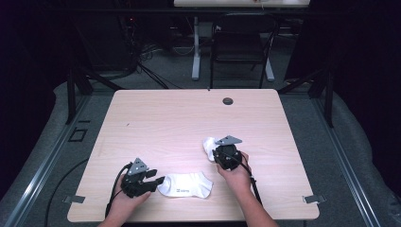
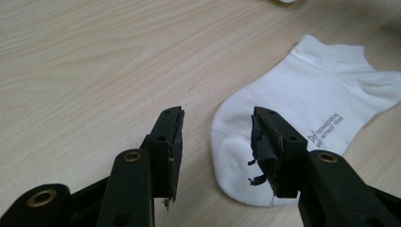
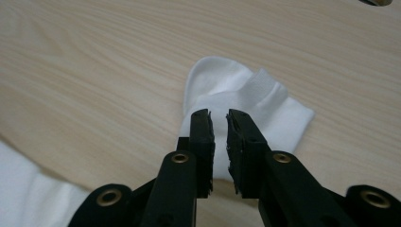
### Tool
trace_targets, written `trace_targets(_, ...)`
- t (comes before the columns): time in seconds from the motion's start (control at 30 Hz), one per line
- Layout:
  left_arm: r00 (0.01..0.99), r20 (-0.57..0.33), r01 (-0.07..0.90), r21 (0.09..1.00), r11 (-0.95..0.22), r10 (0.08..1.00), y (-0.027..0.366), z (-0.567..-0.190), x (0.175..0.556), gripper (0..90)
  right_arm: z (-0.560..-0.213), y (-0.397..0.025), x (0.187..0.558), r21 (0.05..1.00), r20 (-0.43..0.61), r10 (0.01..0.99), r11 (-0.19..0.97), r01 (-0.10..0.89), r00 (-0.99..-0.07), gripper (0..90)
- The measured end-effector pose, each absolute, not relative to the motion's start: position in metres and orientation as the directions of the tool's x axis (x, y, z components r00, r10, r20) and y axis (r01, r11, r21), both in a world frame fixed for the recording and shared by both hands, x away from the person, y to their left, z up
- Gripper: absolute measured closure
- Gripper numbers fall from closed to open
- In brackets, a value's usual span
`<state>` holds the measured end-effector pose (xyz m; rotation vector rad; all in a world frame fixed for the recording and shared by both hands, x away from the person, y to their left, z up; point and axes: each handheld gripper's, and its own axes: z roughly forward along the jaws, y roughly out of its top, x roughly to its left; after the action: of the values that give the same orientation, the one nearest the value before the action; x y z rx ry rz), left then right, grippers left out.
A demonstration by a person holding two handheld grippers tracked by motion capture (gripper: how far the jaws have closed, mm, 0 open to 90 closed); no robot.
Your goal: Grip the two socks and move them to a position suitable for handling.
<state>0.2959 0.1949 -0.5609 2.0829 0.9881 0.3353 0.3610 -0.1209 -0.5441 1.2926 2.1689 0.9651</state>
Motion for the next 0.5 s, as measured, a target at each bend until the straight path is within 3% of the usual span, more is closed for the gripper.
trace_targets(0.5, 0.658, -0.099, 0.539, 0.755, -0.375, 0.746, 0.197, -0.56, 0.298, 54.1, -0.562, -0.115, 0.397, 0.71, -0.052, 0.907, 0.327, 0.623, -0.417, 87.5)
